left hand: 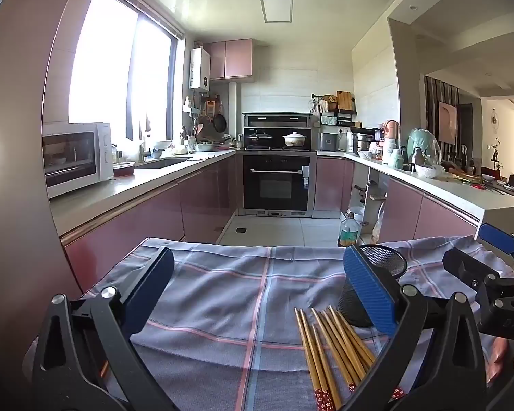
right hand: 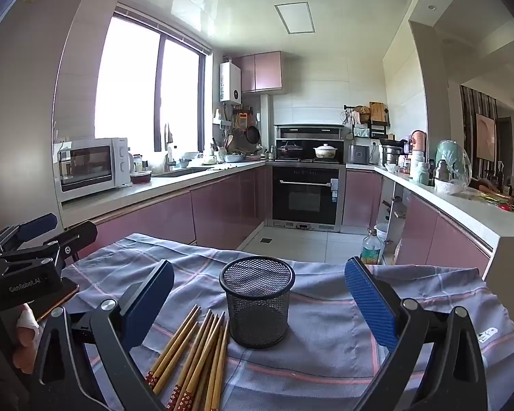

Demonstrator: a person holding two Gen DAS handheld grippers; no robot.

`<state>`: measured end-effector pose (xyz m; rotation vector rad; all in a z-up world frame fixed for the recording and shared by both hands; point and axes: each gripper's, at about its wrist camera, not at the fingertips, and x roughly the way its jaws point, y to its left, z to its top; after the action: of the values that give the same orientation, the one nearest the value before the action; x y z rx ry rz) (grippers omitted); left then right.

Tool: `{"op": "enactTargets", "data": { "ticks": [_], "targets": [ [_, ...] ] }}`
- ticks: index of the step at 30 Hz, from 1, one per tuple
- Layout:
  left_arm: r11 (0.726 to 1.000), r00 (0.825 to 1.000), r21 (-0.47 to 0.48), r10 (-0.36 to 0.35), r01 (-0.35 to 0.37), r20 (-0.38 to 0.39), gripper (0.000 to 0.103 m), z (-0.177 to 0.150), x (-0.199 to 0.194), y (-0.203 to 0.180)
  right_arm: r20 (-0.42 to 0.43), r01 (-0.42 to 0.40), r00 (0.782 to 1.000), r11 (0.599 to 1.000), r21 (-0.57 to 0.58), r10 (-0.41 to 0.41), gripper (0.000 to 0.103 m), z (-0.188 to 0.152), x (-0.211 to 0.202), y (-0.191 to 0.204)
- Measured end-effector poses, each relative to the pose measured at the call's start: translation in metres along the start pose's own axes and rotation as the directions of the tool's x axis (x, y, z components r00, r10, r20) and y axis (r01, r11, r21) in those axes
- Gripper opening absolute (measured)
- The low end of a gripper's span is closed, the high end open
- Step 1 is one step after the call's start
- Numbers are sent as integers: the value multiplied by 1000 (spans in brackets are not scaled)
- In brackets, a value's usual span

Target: Organize utensils

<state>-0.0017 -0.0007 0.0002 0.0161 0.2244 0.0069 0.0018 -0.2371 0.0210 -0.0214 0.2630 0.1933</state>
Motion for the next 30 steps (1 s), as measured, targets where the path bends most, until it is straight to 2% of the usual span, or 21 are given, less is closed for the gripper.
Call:
{"op": "enactTargets", "data": {
  "ticks": [8, 9, 30],
  "targets": [
    [1000, 1000, -3, 17, -17, -4, 97, -1, -7, -1, 8, -4, 1000, 1000, 6, 4, 96, 0, -1, 0],
    [1000, 1000, -5, -4, 4, -9, 97, 1, -2, -3, 8, -4, 1000, 1000, 6, 4, 96, 1, -1, 0],
    [1000, 1000, -9, -8, 8, -3, 97, 1, -5, -5, 21, -3, 1000, 1000, 13, 3, 96, 4, -5, 3]
  ]
}}
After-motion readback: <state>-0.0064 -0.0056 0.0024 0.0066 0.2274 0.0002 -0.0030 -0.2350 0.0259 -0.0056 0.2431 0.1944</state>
